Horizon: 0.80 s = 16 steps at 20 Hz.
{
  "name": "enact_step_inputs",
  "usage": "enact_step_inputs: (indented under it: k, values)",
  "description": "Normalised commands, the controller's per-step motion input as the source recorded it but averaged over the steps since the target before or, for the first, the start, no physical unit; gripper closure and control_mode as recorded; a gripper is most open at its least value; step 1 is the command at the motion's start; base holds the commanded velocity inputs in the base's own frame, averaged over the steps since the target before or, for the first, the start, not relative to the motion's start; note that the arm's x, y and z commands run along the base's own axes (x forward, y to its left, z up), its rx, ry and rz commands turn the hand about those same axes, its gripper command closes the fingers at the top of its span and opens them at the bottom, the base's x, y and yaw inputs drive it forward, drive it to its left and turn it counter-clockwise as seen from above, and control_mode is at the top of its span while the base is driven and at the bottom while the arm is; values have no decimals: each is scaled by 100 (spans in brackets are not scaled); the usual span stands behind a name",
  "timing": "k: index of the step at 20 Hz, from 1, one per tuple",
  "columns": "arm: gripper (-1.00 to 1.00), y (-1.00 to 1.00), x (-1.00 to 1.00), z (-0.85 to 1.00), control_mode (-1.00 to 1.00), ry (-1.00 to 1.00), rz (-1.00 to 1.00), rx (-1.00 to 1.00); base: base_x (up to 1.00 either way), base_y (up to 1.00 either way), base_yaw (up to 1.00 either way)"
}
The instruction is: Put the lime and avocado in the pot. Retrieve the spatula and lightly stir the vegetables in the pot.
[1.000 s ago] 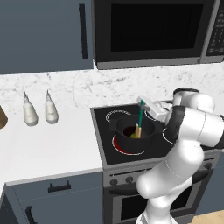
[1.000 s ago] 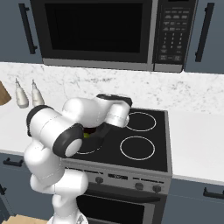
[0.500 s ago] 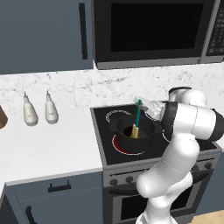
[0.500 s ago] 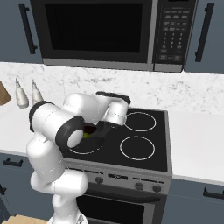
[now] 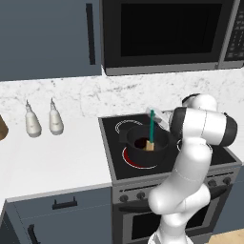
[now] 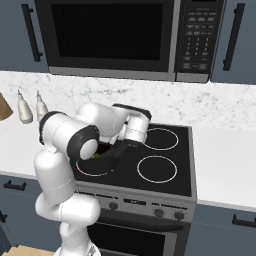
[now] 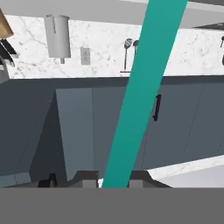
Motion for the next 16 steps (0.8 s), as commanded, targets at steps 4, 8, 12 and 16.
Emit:
enact_step_inputs:
  k: [4,8,12,16]
  values:
    - [100,-21,17,18,-100,-14,0,-1,0,0,0]
    - [100,11,26,35,-100,-11,0,0,0,0,0]
    - [100,18,28,10,-100,-5,0,0,0,0,0]
    - [100,3,17,-23,-100,-1,0,0,0,0,0]
